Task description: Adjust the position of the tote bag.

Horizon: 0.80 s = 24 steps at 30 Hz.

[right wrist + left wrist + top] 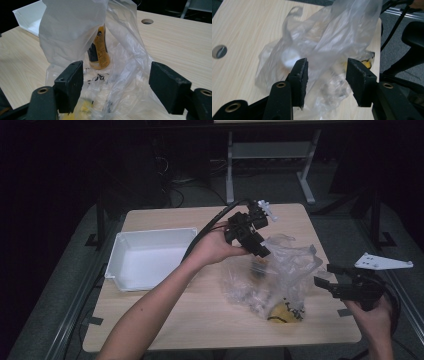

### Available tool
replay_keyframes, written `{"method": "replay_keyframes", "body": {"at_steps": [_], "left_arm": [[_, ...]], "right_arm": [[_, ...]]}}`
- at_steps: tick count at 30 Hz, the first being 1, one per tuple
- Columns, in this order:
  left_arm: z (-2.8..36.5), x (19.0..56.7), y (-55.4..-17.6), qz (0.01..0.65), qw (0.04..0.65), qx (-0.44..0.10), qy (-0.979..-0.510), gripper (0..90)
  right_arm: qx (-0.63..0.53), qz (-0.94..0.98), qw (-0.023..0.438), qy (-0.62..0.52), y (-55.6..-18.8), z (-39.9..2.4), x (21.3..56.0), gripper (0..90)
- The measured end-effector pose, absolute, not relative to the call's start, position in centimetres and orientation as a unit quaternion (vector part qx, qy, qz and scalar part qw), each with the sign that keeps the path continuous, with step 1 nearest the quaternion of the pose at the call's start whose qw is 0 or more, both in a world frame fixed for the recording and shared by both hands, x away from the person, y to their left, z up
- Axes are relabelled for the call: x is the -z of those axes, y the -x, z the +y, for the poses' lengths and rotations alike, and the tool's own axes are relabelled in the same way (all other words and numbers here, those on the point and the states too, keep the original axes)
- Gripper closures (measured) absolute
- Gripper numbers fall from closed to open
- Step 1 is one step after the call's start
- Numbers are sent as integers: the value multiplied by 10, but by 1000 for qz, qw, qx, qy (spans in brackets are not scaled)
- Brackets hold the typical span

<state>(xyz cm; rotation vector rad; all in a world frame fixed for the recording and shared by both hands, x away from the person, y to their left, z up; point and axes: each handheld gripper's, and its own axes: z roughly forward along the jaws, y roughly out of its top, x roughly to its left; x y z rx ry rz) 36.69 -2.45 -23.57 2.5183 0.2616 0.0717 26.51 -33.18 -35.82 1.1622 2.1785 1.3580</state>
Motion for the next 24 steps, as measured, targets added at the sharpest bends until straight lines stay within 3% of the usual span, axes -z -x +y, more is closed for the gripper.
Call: {"method": "replay_keyframes", "body": {"at_steps": [8,15,17,24], "left_arm": [[-48,235,-366,84,293,-21,-952,399],[-61,248,-373,81,265,-26,-961,399],[-63,251,-374,77,257,-30,-963,461],[-66,260,-377,62,231,-40,-970,864]], "right_arm": [[-477,762,159,-409,-265,-334,359,273],[-477,762,158,-410,-266,-335,360,273],[-477,761,157,-410,-266,-335,360,273],[-477,761,157,-411,-266,-336,361,273]]}}
